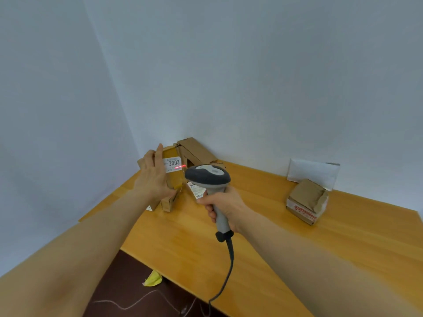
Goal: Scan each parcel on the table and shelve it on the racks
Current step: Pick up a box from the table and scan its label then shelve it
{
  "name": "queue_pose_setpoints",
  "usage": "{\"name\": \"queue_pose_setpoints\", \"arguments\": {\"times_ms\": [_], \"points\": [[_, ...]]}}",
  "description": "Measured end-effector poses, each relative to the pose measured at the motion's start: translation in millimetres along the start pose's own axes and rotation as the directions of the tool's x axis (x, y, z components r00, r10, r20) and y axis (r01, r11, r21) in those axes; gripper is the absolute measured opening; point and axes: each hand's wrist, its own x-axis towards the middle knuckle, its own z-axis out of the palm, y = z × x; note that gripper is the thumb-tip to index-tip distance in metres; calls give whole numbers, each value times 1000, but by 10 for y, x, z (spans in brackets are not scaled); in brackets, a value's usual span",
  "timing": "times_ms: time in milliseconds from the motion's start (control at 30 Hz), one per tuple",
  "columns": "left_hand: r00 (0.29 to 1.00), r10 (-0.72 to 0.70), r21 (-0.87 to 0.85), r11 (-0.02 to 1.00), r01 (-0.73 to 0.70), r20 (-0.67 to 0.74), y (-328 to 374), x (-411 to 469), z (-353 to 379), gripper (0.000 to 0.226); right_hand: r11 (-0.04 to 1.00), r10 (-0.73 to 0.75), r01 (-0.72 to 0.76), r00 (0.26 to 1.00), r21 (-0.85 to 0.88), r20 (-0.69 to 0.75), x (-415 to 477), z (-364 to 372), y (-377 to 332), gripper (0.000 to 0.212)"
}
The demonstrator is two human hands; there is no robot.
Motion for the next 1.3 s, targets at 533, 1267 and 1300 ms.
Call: {"name": "queue_pose_setpoints", "arguments": {"times_ms": [533,1267,1300], "points": [[997,-67,17,998,67,-25,-59,-44,-45,135,999,-54,54,998,2,37,-78,96,-57,19],[993,-102,42,994,105,-63,-117,-24,-8,136,998,-63,62,996,26,69,-92,104,-115,21],[993,-104,44,993,107,-63,-116,-24,-9,136,998,-62,60,996,27,71,-88,101,-120,21]]}}
